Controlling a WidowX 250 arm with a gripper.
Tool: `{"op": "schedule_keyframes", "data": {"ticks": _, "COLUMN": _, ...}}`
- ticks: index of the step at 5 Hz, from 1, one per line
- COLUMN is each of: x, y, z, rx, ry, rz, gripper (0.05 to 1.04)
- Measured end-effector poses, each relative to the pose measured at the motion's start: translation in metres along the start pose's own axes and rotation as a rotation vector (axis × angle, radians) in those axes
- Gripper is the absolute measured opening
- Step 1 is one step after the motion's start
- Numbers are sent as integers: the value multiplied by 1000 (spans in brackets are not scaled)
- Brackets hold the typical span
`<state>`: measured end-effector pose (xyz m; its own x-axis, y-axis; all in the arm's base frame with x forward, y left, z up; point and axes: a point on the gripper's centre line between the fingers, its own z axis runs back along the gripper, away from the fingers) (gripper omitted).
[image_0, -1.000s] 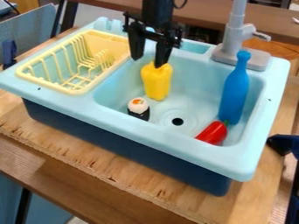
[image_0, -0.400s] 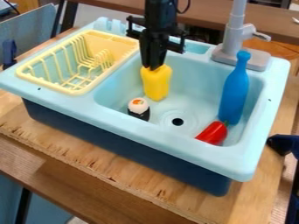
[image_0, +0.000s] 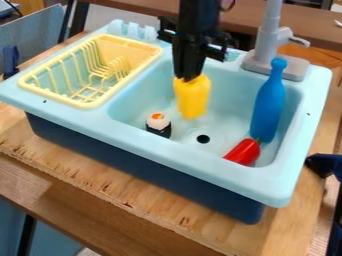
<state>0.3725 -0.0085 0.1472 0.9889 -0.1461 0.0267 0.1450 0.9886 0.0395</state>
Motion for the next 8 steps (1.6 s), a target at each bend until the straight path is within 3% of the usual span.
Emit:
{"op": "schedule_keyframes", "data": {"ticks": 4, "x": 13, "y": -27, "z": -5, "rx": -53, "ry": -29, "rz": -94, "gripper": 90}}
{"op": "schedule_keyframes", "data": {"ticks": 5, "x": 19, "y": -35, "z": -13, "rx": -8, "ry": -18, "rz": -101, "gripper": 90}}
{"op": "schedule_keyframes", "data": {"ticks": 6, "x": 26, "y": -36, "z": -14, "rx": -4, "ry": -44, "rz": -80, "gripper": 90}}
{"op": "schedule_keyframes", "data": {"ticks": 8, "x": 25, "y": -24, "z": -15, "rx": 33, "ry": -25, "rz": -11, "gripper": 111}}
